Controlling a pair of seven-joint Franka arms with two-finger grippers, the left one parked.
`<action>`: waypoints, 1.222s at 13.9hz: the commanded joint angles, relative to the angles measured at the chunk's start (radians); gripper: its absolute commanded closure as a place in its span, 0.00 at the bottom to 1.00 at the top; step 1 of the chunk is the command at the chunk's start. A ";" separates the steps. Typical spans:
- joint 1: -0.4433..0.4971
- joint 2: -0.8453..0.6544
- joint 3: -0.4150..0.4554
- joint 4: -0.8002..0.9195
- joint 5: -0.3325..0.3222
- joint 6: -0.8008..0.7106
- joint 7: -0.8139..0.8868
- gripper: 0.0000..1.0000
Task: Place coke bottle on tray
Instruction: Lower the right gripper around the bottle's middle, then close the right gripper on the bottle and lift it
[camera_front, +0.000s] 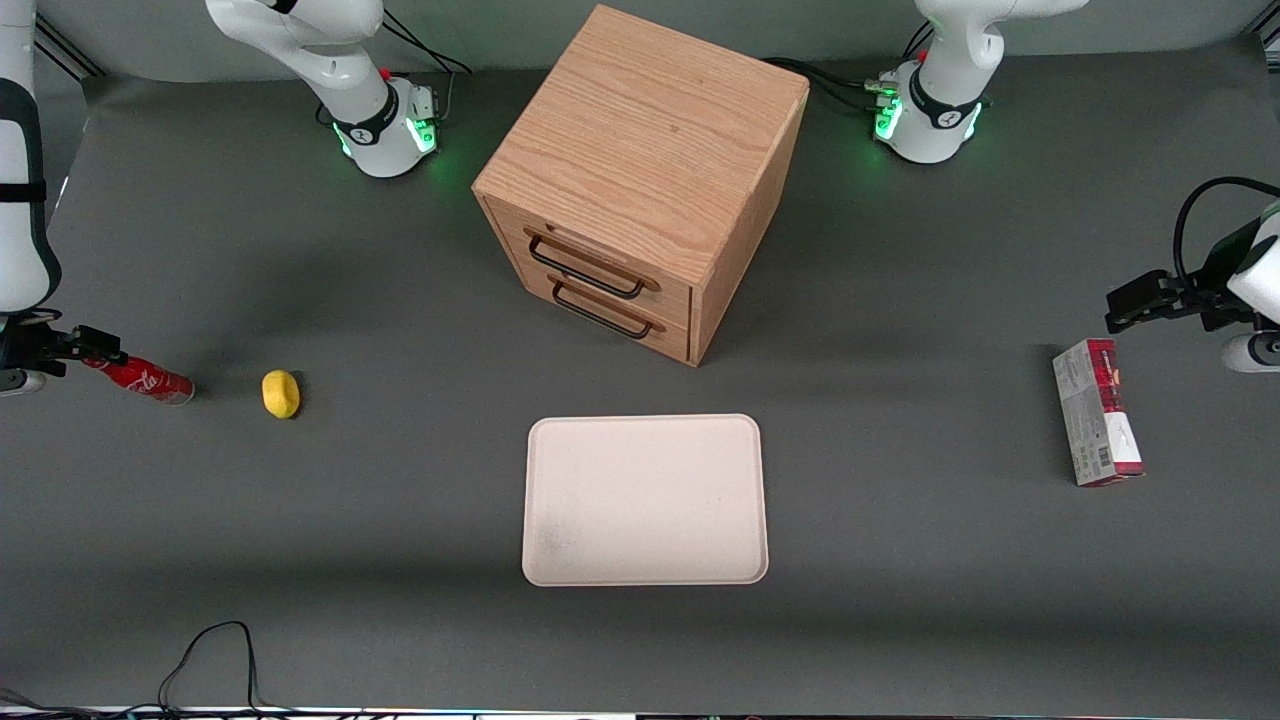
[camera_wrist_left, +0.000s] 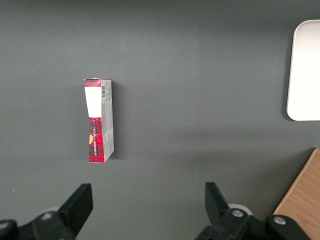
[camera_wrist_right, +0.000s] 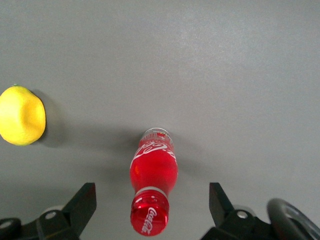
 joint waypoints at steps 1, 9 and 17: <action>0.000 0.008 -0.008 0.005 0.048 -0.002 -0.066 0.00; 0.001 -0.001 -0.010 -0.009 0.053 -0.008 -0.081 0.76; 0.004 -0.009 -0.012 0.005 0.053 -0.053 -0.081 1.00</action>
